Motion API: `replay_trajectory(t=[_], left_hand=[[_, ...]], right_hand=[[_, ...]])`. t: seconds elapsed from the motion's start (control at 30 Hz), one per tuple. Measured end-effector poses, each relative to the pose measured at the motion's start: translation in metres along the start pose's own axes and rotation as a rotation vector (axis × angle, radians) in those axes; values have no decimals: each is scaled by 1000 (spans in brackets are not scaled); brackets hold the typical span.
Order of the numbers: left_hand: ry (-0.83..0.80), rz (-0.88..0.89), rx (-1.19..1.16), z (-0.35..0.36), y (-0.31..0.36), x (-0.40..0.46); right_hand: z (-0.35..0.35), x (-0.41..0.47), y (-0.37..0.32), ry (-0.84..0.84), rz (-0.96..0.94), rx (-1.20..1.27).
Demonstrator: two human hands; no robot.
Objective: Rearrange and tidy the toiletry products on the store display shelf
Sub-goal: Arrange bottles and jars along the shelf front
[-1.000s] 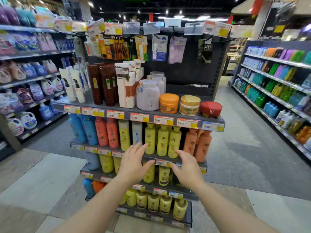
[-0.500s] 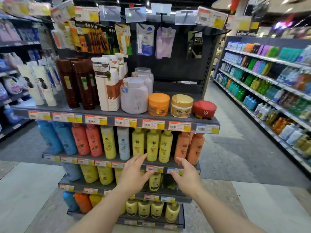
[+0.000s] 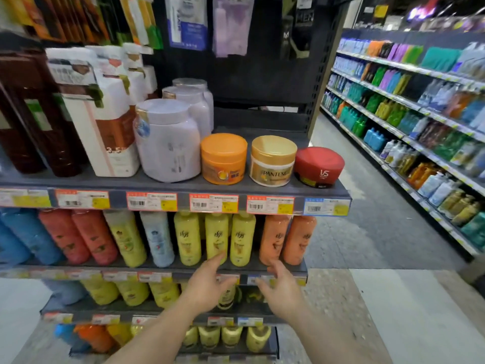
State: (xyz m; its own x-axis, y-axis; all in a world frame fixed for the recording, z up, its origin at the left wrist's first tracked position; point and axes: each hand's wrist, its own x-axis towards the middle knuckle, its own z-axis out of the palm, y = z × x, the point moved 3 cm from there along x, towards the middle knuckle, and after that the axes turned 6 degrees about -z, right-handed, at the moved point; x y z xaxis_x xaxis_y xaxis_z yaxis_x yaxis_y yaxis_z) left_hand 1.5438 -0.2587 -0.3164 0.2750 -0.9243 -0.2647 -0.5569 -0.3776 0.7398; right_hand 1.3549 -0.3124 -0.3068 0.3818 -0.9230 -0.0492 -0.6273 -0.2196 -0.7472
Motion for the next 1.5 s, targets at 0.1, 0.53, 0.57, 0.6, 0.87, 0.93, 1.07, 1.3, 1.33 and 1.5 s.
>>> replay_trajectory(t=[0.1, 0.53, 0.57, 0.6, 0.87, 0.93, 1.07, 1.3, 1.33, 1.5], left_hand=[[-50, -24, -40, 18, 1, 22], [-138, 105, -177, 33, -26, 75], [-148, 110, -196, 33, -28, 76], [-153, 110, -210, 34, -29, 77], [-201, 123, -242, 42, -32, 76], [-207, 121, -227, 40, -33, 73], [193, 42, -132, 15, -47, 67], [175, 38, -175, 4, -59, 74], [162, 44, -182, 5, -60, 75], [84, 69, -248, 6, -64, 75]], right_hand=[[8, 21, 12, -88, -22, -13], [64, 64, 33, -183, -74, 91], [66, 64, 34, -178, -74, 107], [67, 64, 35, -174, -74, 121], [69, 62, 37, -176, -36, 185], [67, 59, 35, -122, -22, 146], [76, 43, 21, 112, 32, 16], [113, 59, -20, -105, -79, 41], [115, 60, -22, -130, -69, 9], [118, 59, -22, -129, -66, -11]])
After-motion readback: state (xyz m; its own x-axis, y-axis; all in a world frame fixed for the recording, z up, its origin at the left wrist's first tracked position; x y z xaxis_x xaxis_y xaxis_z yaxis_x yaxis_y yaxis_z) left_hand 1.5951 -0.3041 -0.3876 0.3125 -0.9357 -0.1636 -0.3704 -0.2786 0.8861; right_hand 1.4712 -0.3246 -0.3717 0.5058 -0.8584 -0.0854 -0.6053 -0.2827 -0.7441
